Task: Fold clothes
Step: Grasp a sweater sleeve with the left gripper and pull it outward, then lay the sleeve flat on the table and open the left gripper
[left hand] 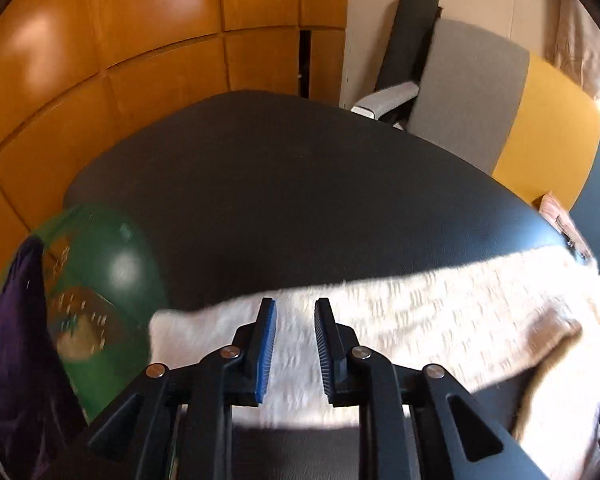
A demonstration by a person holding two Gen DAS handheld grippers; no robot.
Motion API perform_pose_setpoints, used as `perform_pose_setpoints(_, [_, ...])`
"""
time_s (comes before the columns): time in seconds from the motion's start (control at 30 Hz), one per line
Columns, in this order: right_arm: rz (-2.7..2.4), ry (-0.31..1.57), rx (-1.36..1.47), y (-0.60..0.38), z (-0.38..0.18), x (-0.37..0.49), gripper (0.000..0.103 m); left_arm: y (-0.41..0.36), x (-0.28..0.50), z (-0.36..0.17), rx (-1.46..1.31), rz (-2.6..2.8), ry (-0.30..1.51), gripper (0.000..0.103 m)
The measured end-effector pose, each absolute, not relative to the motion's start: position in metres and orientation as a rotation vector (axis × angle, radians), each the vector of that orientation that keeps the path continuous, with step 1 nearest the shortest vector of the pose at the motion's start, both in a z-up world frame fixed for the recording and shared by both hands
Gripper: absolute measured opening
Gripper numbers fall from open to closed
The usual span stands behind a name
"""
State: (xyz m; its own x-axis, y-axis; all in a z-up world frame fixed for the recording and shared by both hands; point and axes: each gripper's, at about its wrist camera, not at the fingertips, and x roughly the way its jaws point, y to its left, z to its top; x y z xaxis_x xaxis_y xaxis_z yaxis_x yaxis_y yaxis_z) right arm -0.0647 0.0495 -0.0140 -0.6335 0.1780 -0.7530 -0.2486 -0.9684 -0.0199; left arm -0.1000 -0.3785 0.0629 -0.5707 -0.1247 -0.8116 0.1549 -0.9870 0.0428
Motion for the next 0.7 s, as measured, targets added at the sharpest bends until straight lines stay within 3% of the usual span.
perform_pose_setpoints(0.2, [2.64,0.124,-1.205,0.051,-0.014,-0.066,0.059,-0.351,-0.096,0.026,1.606,-2.565,-0.119,0.019])
perform_pose_setpoints(0.7, [2.642,0.114,-1.197,0.05,-0.013,-0.065,0.06,-0.329,-0.225,0.03,1.483,-2.42,-0.552,0.026])
